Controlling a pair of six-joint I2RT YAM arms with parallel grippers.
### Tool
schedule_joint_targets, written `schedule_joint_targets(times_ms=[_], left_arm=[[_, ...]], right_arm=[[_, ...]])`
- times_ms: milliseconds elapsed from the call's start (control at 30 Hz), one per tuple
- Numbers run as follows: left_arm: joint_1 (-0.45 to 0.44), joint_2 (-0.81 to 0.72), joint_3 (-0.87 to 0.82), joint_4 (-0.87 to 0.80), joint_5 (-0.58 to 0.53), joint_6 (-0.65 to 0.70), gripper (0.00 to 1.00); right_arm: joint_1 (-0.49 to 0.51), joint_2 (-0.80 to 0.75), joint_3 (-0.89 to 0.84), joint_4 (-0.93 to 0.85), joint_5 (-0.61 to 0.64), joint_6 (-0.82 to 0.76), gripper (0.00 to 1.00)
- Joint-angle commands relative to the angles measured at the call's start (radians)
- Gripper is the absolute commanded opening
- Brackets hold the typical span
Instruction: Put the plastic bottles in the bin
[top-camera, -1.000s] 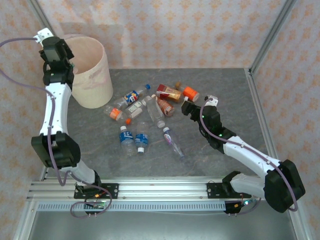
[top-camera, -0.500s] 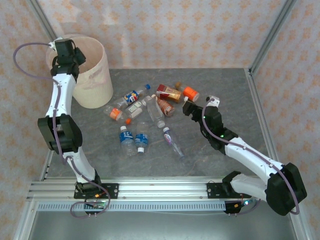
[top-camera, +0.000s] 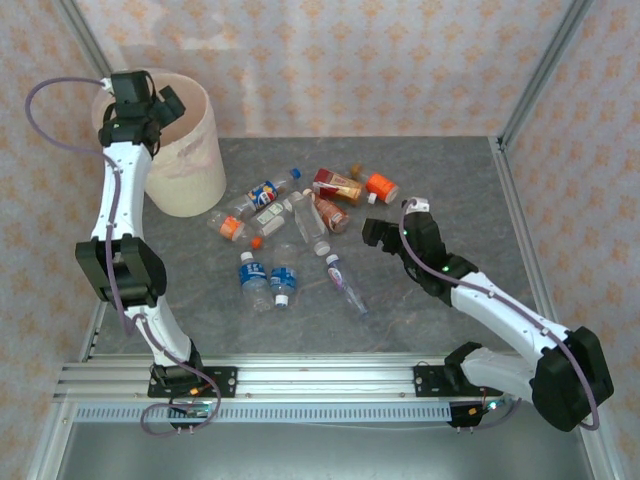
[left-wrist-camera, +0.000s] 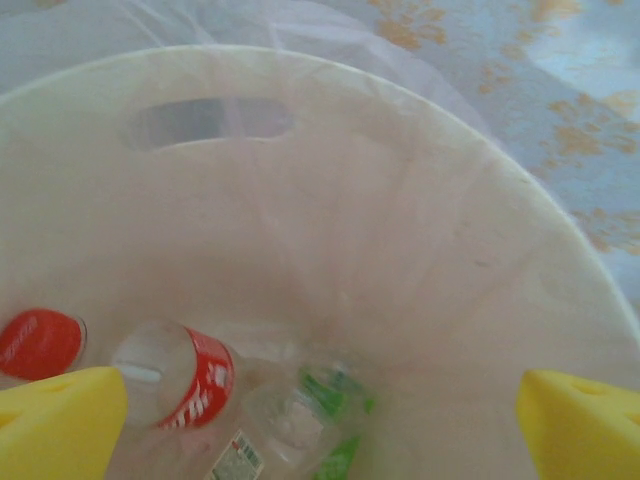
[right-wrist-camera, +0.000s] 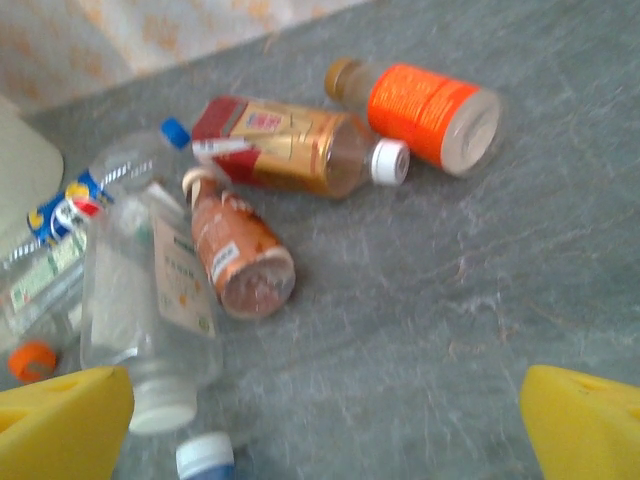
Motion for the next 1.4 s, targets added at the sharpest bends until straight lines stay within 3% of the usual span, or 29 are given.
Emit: schedule_joint_targets(times_ms=[0, 333, 567, 667, 800, 1100, 1367], left_arm=[[-0.05, -0.11, -0.009, 0.002, 0.051, 0.027, 1.0], [-0.29, -0.403, -0.337, 0.228, 0.146, 0.016, 1.0], [-0.445, -0.546, -0.599, 0.339, 0.241, -0.099, 1.0], [-0.495, -0.587, -0.685, 0.335, 0.23, -0.149, 1.0], [-0.517, -0.666, -0.821, 0.34, 0.201, -0.223, 1.0], [-0.516, -0.857, -0.982, 0.209, 0.034, -0.251, 1.0], [-0.516, -0.859, -1.011, 0.203, -0.014, -0.26, 1.0]], right_arm=[[0.0, 0.017, 0.052, -0.182, -0.109, -0.056, 0.99], [0.118, 0.086, 0.058, -0.254, -0.189, -0.043, 1.0], [0.187, 0.123, 0.029, -0.233, -0.223, -0.033, 1.0], [0.209, 0.161, 0.03, -0.228, -0.234, -0.046, 1.0], [0.238, 0.195, 0.043, -0.273, -0.21, -0.061, 1.0], [0.345, 0.263, 0.031, -0.396, -0.104, -0.004, 0.95], [0.356, 0.337, 0.01, -0.342, -0.019, 0.035, 0.87]])
